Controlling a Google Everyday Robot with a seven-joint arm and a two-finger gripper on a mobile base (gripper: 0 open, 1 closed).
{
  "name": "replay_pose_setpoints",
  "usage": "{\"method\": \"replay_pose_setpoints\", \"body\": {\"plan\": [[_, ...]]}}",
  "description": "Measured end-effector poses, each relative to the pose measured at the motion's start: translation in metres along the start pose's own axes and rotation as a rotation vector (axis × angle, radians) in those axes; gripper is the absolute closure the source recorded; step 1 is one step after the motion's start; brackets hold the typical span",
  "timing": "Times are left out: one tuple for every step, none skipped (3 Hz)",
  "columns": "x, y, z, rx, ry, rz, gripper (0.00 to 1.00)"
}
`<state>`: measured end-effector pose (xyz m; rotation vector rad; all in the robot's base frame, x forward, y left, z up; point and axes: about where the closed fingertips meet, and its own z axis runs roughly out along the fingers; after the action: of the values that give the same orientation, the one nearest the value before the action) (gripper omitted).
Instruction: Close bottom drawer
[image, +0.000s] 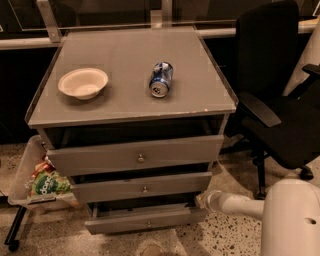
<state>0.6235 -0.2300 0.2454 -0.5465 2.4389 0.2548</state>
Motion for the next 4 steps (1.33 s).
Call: {"method": "replay_pose_setpoints", "body": {"plan": [[0.015, 0.003, -0.013, -0.006, 0.043, -0.011, 1.0], [0.061, 0.008, -0.032, -0.03, 0.169, 0.006, 1.0], [0.097, 0.021, -0.042, -0.078, 0.269, 0.021, 1.0], [0.099, 0.023, -0.042, -0.084, 0.279, 0.021, 1.0]]}}
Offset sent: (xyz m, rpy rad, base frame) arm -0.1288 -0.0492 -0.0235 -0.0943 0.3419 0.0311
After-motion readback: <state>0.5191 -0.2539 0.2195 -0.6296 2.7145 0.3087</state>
